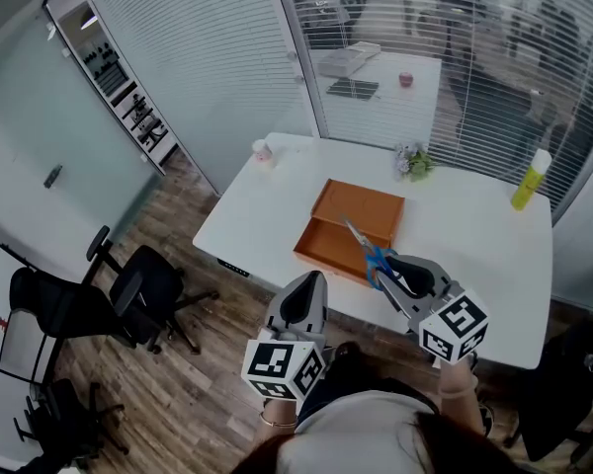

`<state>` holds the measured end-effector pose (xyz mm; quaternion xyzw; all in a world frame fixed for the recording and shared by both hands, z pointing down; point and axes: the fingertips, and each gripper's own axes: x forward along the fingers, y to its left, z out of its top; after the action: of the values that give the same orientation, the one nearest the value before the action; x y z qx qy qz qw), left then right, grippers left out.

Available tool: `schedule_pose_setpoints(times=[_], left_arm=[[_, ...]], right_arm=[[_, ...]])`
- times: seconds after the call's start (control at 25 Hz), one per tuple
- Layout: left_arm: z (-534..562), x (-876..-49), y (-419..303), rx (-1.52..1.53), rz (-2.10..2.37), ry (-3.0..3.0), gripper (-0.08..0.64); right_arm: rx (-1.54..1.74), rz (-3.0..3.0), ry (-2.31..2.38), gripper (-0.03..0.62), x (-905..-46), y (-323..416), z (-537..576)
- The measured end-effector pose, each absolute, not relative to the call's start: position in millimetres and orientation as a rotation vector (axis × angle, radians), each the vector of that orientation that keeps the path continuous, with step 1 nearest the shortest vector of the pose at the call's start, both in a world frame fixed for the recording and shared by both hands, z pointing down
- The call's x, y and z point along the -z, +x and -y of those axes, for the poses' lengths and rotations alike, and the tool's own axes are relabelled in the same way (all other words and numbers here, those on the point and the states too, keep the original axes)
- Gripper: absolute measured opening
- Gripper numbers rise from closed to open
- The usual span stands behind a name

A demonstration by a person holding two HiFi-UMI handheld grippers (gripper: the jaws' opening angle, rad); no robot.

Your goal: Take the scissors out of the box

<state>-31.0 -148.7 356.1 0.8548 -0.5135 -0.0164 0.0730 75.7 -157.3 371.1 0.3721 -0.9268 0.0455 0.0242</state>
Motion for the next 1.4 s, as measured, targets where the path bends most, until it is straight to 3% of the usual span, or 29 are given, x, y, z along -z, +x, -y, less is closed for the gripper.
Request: schedule_pose_setpoints(times=[1.4], left_arm=[[161.0,-362.8,-30.5,0.003,1.478,2.596,0.02]], right_arm=[[-0.112,2.903,1.158,0.11,-358.6,73.3,165.5]])
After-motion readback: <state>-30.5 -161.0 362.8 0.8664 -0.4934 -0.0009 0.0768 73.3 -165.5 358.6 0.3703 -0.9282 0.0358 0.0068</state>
